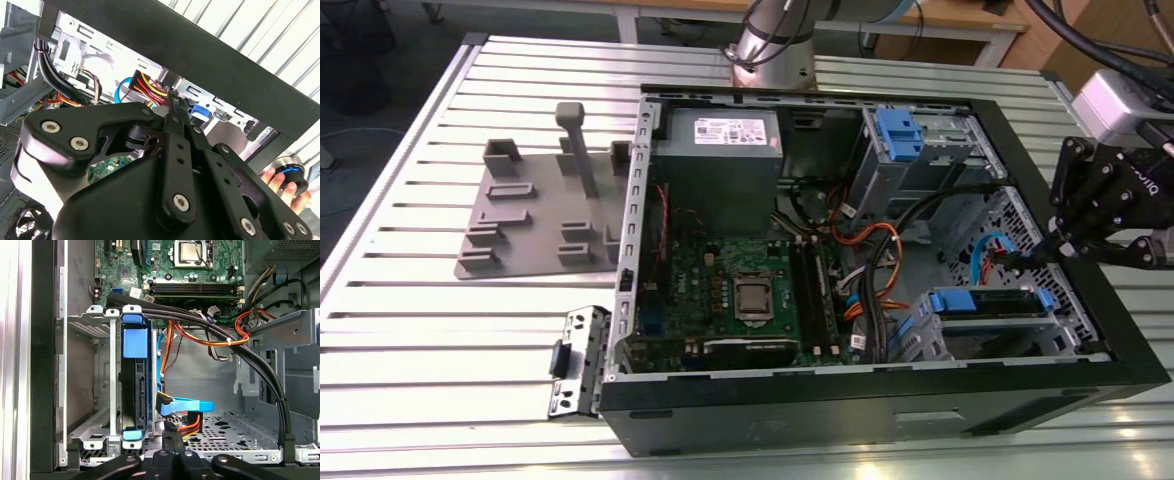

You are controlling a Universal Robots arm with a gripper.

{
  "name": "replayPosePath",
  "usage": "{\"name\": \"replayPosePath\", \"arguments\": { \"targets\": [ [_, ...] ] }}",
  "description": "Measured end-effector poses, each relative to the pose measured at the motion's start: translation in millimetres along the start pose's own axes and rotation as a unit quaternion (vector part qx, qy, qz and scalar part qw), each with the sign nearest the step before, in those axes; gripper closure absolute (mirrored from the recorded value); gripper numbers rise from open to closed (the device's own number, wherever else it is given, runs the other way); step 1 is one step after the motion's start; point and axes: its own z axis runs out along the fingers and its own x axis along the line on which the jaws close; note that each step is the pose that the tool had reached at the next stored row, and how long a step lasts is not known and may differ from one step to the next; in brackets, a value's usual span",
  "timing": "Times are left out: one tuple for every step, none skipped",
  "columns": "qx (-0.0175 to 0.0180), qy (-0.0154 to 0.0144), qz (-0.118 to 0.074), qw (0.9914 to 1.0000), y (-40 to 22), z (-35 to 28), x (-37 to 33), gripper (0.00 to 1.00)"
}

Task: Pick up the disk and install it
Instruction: 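Insert the first disk wire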

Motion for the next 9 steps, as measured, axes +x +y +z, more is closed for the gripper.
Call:
{"name": "replayPosePath", "arguments": {
  "targets": [
    [0.0000, 0.0000, 0.000, 1.00000, 0.0, 0.0, 0.0, 0.90],
    [0.0000, 0.0001, 0.000, 1.00000, 0.0, 0.0, 0.0, 0.90],
    [0.0000, 0.0001, 0.000, 1.00000, 0.0, 0.0, 0.0, 0.90],
    [0.0000, 0.0001, 0.000, 1.00000, 0.0, 0.0, 0.0, 0.84],
    [0.0000, 0.0001, 0.000, 1.00000, 0.0, 0.0, 0.0, 0.84],
    [0.0000, 0.0001, 0.000, 1.00000, 0.0, 0.0, 0.0, 0.77],
    [0.0000, 0.0002, 0.000, 1.00000, 0.0, 0.0, 0.0, 0.71],
    [0.0000, 0.0002, 0.000, 1.00000, 0.0, 0.0, 0.0, 0.71],
    [0.0000, 0.0002, 0.000, 1.00000, 0.0, 0.0, 0.0, 0.65]
  ]
}}
